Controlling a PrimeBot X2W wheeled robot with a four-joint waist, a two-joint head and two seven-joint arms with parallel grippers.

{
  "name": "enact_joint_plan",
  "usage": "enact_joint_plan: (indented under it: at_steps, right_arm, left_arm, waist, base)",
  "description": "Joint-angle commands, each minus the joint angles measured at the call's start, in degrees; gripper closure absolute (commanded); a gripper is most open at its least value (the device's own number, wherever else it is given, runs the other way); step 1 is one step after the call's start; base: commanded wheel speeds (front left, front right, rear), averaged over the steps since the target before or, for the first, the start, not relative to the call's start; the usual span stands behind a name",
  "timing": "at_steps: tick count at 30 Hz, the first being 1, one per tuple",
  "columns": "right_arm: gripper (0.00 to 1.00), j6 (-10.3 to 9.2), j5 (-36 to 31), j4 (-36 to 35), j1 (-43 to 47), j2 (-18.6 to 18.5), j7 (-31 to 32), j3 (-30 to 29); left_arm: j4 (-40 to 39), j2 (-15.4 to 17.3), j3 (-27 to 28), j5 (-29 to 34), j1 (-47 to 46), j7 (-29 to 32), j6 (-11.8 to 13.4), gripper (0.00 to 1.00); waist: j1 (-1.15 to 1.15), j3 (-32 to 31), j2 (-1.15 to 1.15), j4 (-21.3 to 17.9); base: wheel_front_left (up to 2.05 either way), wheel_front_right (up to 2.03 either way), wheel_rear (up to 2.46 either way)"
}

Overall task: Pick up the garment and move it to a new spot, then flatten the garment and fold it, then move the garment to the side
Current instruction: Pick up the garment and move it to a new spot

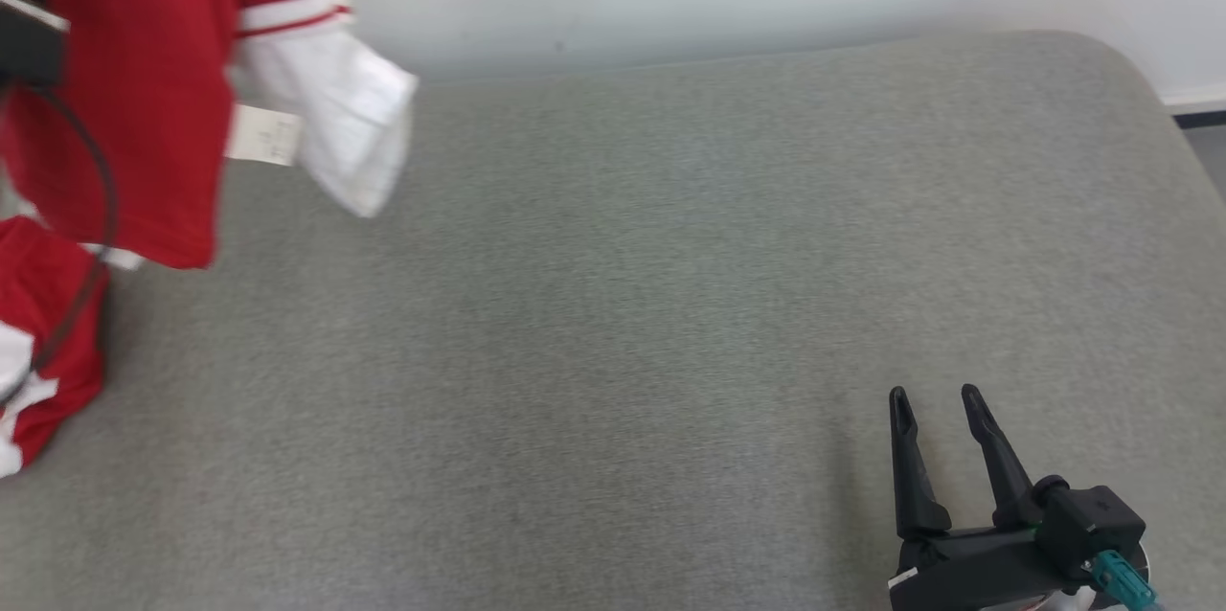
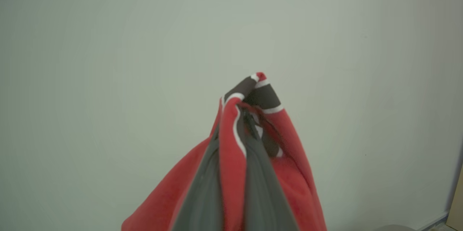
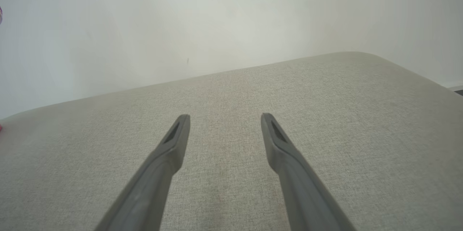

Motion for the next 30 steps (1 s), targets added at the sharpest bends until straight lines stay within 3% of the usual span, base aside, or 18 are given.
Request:
enact_joint_plan:
  at_steps: [1, 7, 14, 20, 30]
  right_arm:
    - [0.00, -0.12, 0.43, -0.03, 0.93, 0.13, -0.25, 0.13]
    - [0.00, -0.12, 1.01, -0.10, 1.35, 0.16, -0.26, 0.16]
    - [0.00, -0.12, 1.28, -0.25, 1.51, 0.13, -0.26, 0.82]
    - [0.00, -0.12, 1.30, -0.46, 0.78, 0.14, -0.26, 0.88]
    - [0.00, -0.12, 0.08, -0.74, -0.17, 0.12, -0.26, 1.44]
  left_arm:
    - [-2.50, -1.26, -0.98, -0.13, 1.49, 0.57, 0.72, 1.00]
    - [-9.25, -4.98, -5.00, 0.75, 5.09, 2.28, 2.90, 1.00]
    - [-10.66, -7.41, -9.30, 0.95, 11.75, 3.00, 4.20, 1.00]
    - [-5.80, -9.68, -12.66, 0.55, 19.45, 0.79, 3.43, 1.00]
    - [8.99, -16.01, -20.06, 2.26, 26.59, -3.10, -0.02, 1.00]
  waist:
    - [0.00, -0.72, 0.00, -3.62]
    - [0.00, -0.46, 0.00, -7.60]
    - [0.00, 0.41, 0.00, -9.97]
    - [0.00, 1.33, 0.00, -10.68]
    - [0.00, 1.23, 0.00, -8.79]
  base:
    - [0.00, 0.00, 0.00]
    - [0.00, 0.00, 0.00]
    - [0.00, 0.00, 0.00]
    - [0.00, 0.00, 0.00]
    - [0.00, 0.00, 0.00]
